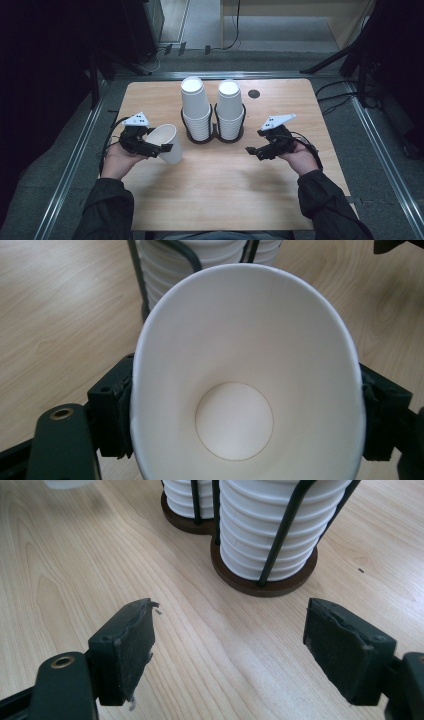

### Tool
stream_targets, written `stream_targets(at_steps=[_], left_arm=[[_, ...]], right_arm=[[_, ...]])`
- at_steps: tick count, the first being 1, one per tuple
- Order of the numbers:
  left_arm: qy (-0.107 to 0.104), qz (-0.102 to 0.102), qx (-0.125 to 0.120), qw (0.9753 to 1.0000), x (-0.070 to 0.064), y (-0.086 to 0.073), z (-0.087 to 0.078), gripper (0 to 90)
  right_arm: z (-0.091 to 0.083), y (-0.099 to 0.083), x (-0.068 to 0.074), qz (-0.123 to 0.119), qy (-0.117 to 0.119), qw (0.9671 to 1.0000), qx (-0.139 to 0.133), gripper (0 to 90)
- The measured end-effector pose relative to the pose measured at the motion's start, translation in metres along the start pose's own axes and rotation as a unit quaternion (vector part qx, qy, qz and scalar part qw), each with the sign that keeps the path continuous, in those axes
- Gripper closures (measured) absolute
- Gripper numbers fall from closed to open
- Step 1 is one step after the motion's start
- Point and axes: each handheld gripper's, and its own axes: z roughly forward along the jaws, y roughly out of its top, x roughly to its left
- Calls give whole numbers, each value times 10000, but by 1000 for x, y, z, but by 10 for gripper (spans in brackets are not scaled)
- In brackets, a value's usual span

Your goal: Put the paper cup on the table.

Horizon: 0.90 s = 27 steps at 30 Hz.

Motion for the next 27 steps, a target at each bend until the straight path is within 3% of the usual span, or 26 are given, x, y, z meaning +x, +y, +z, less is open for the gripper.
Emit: stream_targets(at_steps=[5, 11, 18, 22, 27], left_arm=[[154, -104, -14, 9998, 12, -4, -4, 181], [300, -216, -47, 9993, 26, -9, -8, 180], [386, -362, -100, 9985, 41, -11, -12, 178], [608, -422, -22, 9973, 50, -9, -12, 178], [617, -485, -46, 9969, 57, -7, -12, 177]], right_arm=[[-1, -3, 0, 34, -4, 10000, 29, 208], [-4, -4, 3, 101, 164, 9998, -90, 210], [-4, -9, 3, 89, 105, 9999, -19, 210], [-5, -12, 4, 103, 100, 9999, 8, 210], [-6, -15, 5, 96, 82, 9999, 24, 210]])
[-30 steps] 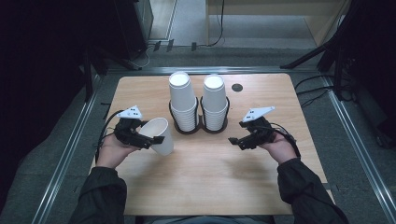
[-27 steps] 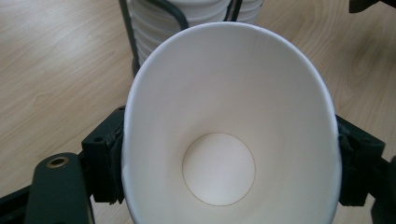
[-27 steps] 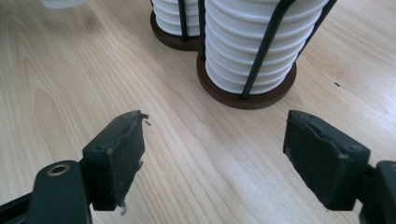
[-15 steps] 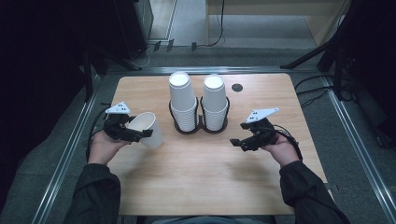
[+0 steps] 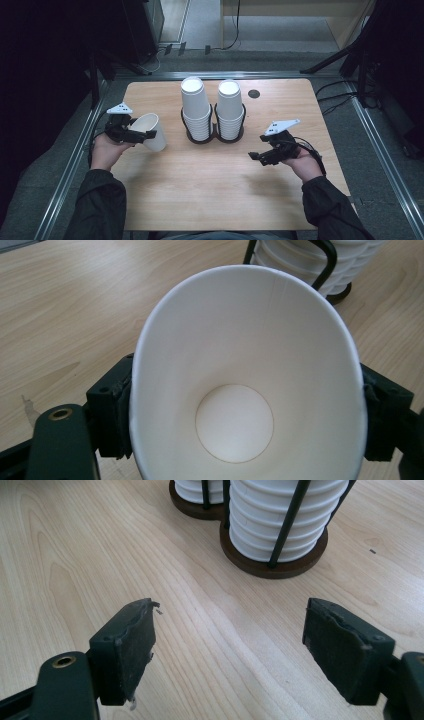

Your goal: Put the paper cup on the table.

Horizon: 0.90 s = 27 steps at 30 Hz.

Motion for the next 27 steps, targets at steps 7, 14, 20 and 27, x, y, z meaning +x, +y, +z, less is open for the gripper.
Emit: stream_targets(at_steps=[7, 14, 20, 27], left_arm=[[70, -175, 4, 9998, 16, 3, 2, 170], [307, -320, -2, 9990, 37, 5, 4, 164], [470, -404, 174, 9979, 46, 5, 12, 157], [595, -410, 171, 9972, 54, 8, 20, 148]], right_arm=[[-1, -5, 2, 8, -33, 10000, 77, 210], [-5, -12, 4, 60, -159, 9998, 136, 210], [-6, -18, 5, 77, -183, 9996, 205, 210], [-6, -21, 6, 122, -189, 9994, 245, 209]])
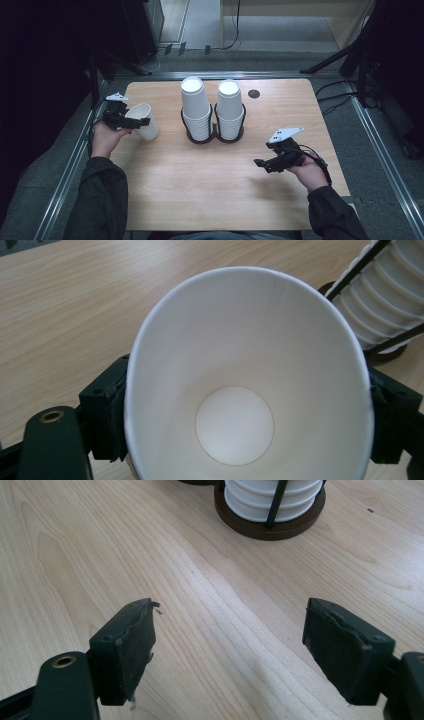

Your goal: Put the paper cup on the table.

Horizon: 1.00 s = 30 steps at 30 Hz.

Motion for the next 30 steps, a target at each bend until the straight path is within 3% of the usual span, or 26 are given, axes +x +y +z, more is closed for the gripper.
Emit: stream_targets(at_steps=[5, 10, 14, 17, 30], left_arm=[[110, 9, -13, 9999, 5, 1, 4, 134], [44, -115, -74, 9999, 10, -2, 11, 122], [138, -13, -111, 9998, 7, -2, 13, 105], [200, 210, -74, 9996, 3, -2, 14, 95], [132, 181, -67, 9997, 2, -7, 12, 63]], right_arm=[[-3, -3, 0, 18, -28, 10000, 13, 210], [-5, -6, -2, 64, -58, 10000, 7, 209], [-4, -7, -1, 75, -61, 9999, 34, 210], [-3, -7, 0, 44, -57, 10000, 41, 209], [-1, -4, -1, 7, -4, 10000, 53, 209]])
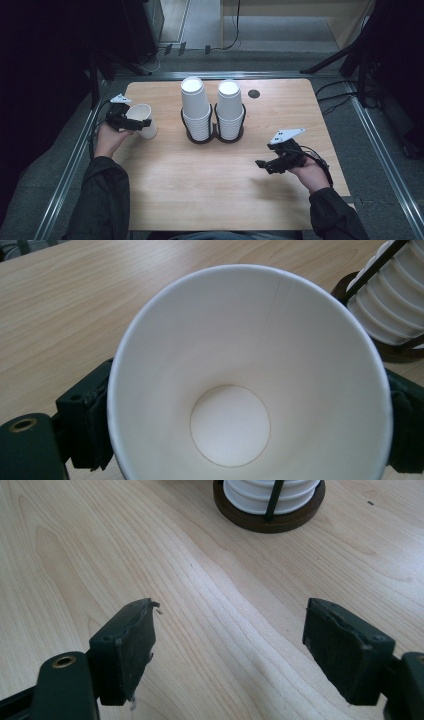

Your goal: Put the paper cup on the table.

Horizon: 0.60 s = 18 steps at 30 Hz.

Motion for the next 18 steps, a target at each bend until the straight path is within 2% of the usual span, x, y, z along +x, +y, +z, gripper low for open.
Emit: stream_targets(at_steps=[3, 12, 18], left_arm=[[-61, 15, -13, 10000, -1, -1, 0, 28], [-105, 37, 55, 9999, -2, -1, 1, 5], [-191, -111, 5, 9998, 2, -1, -4, 0]], right_arm=[[1, 1, 0, -18, 12, 10000, 9, 209], [2, 1, 0, -49, 25, 10000, 2, 209], [1, 1, 0, -30, 14, 10000, 7, 209]])
